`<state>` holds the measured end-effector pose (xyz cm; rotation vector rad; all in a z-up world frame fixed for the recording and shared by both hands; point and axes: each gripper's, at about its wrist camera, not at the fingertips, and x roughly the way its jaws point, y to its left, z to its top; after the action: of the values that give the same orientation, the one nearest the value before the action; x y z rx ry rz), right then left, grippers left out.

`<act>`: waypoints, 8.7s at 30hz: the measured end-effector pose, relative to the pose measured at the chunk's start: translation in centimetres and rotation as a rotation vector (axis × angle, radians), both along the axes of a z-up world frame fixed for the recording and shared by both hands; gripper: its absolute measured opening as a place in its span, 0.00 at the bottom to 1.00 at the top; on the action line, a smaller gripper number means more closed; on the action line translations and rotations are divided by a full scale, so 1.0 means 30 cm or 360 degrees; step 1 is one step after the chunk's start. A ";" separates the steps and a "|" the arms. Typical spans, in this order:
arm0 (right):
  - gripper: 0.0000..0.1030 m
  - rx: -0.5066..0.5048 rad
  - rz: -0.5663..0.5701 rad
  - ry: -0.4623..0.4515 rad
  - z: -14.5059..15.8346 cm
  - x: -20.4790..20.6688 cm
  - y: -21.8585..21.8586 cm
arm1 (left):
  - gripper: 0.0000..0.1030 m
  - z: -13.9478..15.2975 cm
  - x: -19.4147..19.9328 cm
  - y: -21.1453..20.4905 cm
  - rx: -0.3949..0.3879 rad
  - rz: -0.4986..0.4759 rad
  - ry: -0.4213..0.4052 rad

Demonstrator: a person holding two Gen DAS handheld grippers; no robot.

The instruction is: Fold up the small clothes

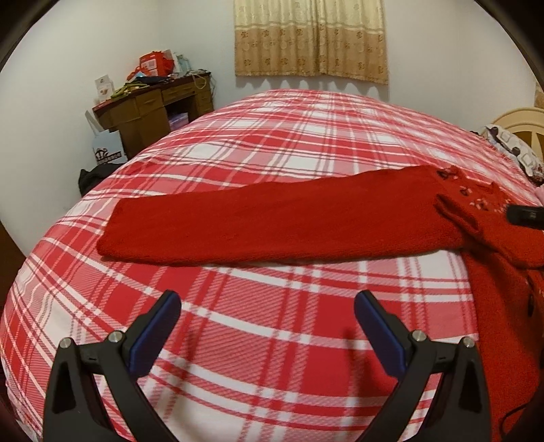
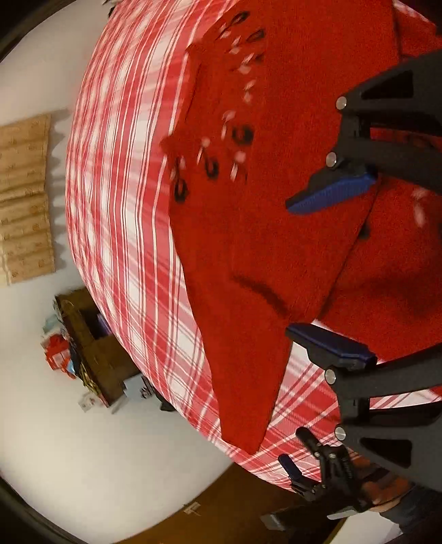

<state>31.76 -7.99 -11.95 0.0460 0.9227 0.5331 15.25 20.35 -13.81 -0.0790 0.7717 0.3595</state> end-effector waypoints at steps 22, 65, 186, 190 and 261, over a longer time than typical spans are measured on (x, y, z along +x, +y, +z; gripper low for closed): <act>0.68 -0.0256 -0.0503 -0.0014 -0.077 -0.033 -0.537 | 1.00 0.076 -0.029 0.279 0.0102 0.0344 -0.0030; 0.84 -0.0456 -0.0308 -0.0182 -0.185 -0.190 -0.424 | 0.13 0.078 0.076 0.527 -0.0231 0.0402 -0.0051; 0.85 -0.0015 -0.0492 -0.0136 -0.158 -0.492 -0.768 | 0.57 0.277 0.428 -1.261 -0.0105 -0.1295 -0.0082; 0.85 -0.0011 -0.0495 -0.0144 -0.161 -0.495 -0.769 | 0.71 0.259 0.299 -1.036 0.0112 -0.1124 -0.0223; 0.54 -0.0156 -0.0487 -0.0257 0.048 -0.078 -0.642 | 1.00 0.133 0.220 -0.385 -0.0037 -0.0238 -0.0189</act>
<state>29.42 -27.25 -10.53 0.0537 0.7653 0.2036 21.85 8.80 -9.83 -0.0635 0.6597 0.2021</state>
